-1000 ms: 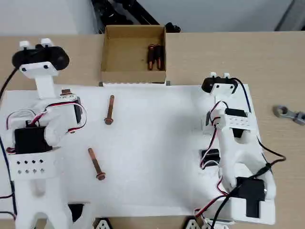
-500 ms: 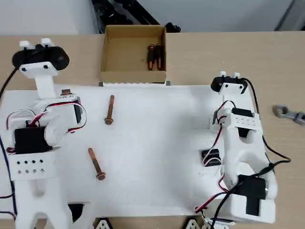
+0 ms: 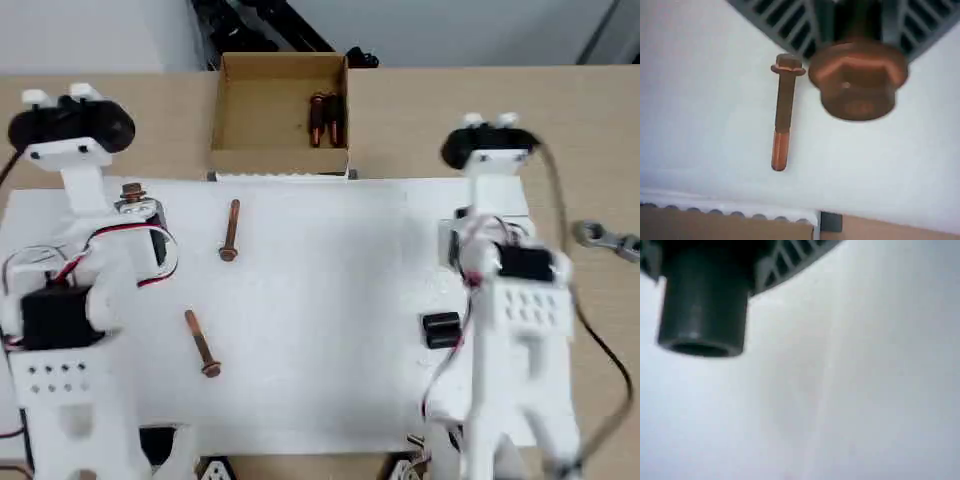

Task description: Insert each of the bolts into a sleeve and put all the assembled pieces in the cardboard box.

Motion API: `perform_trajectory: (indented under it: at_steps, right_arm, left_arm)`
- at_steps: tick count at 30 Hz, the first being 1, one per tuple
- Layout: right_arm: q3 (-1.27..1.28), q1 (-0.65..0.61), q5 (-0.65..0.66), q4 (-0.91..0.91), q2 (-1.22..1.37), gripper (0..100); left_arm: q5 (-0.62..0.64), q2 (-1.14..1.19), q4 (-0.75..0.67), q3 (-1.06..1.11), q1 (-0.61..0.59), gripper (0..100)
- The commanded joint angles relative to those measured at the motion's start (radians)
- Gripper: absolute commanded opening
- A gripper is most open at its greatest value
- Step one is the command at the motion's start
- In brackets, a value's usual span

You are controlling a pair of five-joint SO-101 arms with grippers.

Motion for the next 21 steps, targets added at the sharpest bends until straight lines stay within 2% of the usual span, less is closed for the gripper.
perform_trajectory:
  at_steps: [1,4,7,11,15,18,21]
  right_arm:
    - [-0.034,-0.010,0.011,0.101,-0.272,0.5]
    - [-0.034,-0.016,0.011,0.208,-0.440,0.4]
    - [-0.032,-0.082,0.011,0.341,-0.584,0.4]
    - [0.006,-0.156,0.061,0.363,-0.730,0.4]
    - [0.198,-0.229,0.068,0.263,-0.789,0.4]
    - [0.351,-0.252,0.060,0.084,-0.794,0.4]
    - [0.456,-0.332,0.034,-0.119,-0.792,0.4]
  left_arm:
    - [0.003,-0.044,-0.015,-0.005,-0.002,1]
    - [0.003,-0.043,-0.015,-0.005,0.000,1]
    - [0.002,-0.044,-0.026,0.016,0.005,1]
    - [0.002,-0.046,-0.095,0.102,0.005,1]
    - [0.005,-0.048,-0.172,0.137,0.011,1]
    - [0.009,-0.048,-0.221,0.136,0.048,1]
    - [0.021,-0.048,-0.267,0.136,0.115,1]
